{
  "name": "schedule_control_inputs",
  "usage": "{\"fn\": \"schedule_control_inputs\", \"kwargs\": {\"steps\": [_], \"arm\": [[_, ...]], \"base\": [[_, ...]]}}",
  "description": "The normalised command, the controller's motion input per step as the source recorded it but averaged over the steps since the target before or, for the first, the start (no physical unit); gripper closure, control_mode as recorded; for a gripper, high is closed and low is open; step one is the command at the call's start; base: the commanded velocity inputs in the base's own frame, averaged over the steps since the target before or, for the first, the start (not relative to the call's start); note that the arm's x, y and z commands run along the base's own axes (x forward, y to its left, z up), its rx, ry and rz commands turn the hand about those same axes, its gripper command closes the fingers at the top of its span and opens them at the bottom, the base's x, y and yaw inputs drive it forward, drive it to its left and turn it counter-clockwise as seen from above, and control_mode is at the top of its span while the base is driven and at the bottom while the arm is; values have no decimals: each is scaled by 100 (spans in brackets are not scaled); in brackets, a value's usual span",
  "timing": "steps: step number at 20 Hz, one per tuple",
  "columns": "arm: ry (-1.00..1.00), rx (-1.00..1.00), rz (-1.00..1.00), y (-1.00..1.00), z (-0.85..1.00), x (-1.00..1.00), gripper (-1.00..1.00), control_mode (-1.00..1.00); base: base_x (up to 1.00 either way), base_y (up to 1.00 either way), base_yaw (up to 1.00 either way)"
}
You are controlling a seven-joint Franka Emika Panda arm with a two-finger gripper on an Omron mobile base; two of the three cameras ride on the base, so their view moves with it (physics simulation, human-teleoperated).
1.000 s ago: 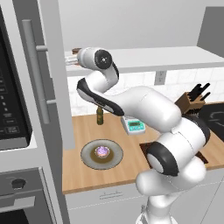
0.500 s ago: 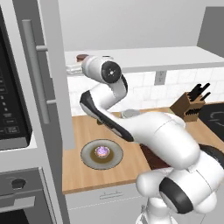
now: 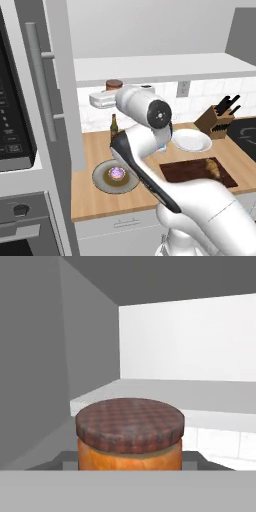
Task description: From the different types of pastries on the counter, select a croissant and place it on the cutting board. Then retrieve a jar of jam from the cabinet and place it alongside the croissant on the cutting board.
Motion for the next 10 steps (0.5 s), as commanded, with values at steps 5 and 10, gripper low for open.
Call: {"fn": "schedule_control_inputs", "kwargs": {"steps": [5, 10], "arm": [[0, 0, 0, -50, -47, -100, 100, -100], [2, 1, 0, -54, -64, -89, 100, -100]], "base": [[0, 0, 0], [0, 0, 0]]}}
